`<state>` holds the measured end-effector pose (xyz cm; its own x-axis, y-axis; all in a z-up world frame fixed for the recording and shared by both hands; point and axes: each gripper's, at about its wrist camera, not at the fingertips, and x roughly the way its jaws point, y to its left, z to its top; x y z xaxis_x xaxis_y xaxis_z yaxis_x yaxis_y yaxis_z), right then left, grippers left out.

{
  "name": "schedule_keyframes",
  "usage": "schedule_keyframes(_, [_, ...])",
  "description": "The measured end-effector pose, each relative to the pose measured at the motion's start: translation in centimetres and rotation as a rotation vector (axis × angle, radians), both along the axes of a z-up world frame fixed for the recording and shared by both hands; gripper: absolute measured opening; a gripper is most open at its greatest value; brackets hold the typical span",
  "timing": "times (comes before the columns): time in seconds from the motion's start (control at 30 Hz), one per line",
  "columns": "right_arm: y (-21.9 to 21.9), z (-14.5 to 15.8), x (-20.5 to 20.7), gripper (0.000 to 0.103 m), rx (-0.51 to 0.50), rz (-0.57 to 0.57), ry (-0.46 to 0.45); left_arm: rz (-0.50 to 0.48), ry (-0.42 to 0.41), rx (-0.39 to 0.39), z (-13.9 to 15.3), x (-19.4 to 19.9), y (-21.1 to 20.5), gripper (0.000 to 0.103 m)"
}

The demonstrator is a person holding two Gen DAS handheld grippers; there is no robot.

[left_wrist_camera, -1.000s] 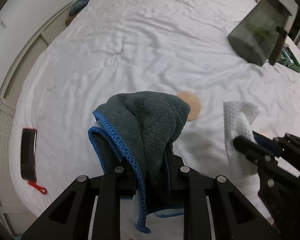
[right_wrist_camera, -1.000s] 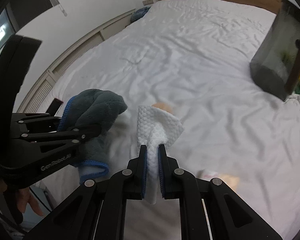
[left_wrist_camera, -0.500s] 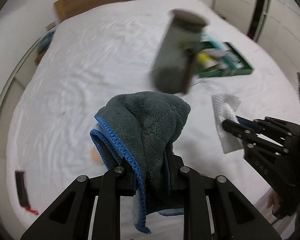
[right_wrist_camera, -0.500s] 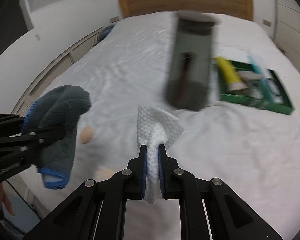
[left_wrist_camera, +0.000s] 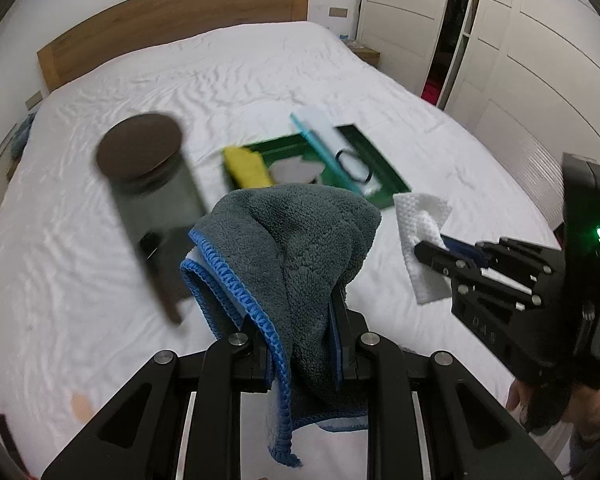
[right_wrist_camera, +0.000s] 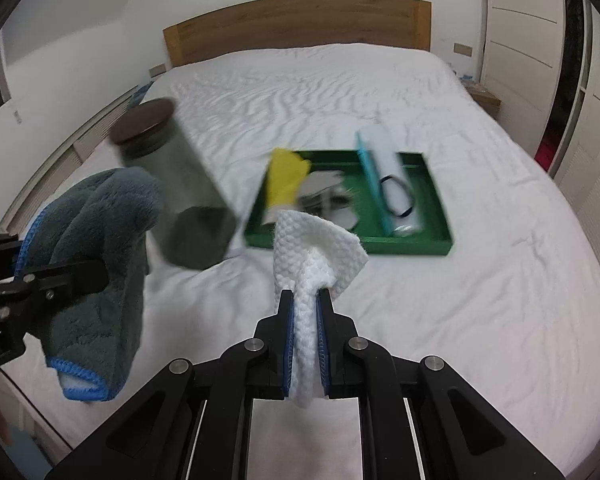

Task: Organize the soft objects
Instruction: 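Lift and carry the dark towel and white mesh cloth over the green tray, then lower the dark towel and white mesh cloth into the tray and open both tools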

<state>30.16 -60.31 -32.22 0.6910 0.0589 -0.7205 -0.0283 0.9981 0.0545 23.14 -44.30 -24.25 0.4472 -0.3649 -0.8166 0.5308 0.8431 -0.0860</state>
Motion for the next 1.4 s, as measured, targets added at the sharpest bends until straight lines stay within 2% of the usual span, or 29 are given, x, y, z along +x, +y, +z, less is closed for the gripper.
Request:
schedule_keyframes(0.17, [-3.4, -0.6, 3.7, 0.009, -0.012, -0.008, -0.022, 0.021, -0.059, -0.024, 0.4, 3.8, -3.9, 0.017])
schedule_keyframes(0.3, [-5.0, -1.4, 6.7, 0.01, -0.028, -0.016, -0.037, 0.045, -0.119, -0.012, 0.6, 7.8, -6.4, 0.017])
schedule_keyframes(0.53, [-6.5, -3.4, 12.9, 0.01, -0.043, -0.014, -0.059, 0.108, -0.145, 0.009, -0.5, 14.0, -9.4, 0.018])
schedule_keyframes(0.73, [-6.3, -5.9, 17.8, 0.01, -0.052, 0.014, -0.046, 0.181, -0.104, 0.033, -3.3, 19.0, -11.4, 0.018])
schedule_keyframes(0.97, [-5.9, -8.5, 21.8, 0.01, -0.051, 0.029, -0.023, 0.257, 0.0, 0.067, -7.9, 23.4, -12.8, 0.018])
schedule_keyframes(1.2, [-5.8, -11.1, 25.2, 0.01, -0.053, 0.023, 0.009, 0.28, 0.073, 0.095, -11.4, 25.4, -13.1, 0.019])
schedule_keyframes(1.4, [-5.6, -12.1, 26.8, 0.01, -0.051, 0.026, 0.017, 0.273, 0.071, 0.106, -12.2, 25.6, -13.6, 0.019])
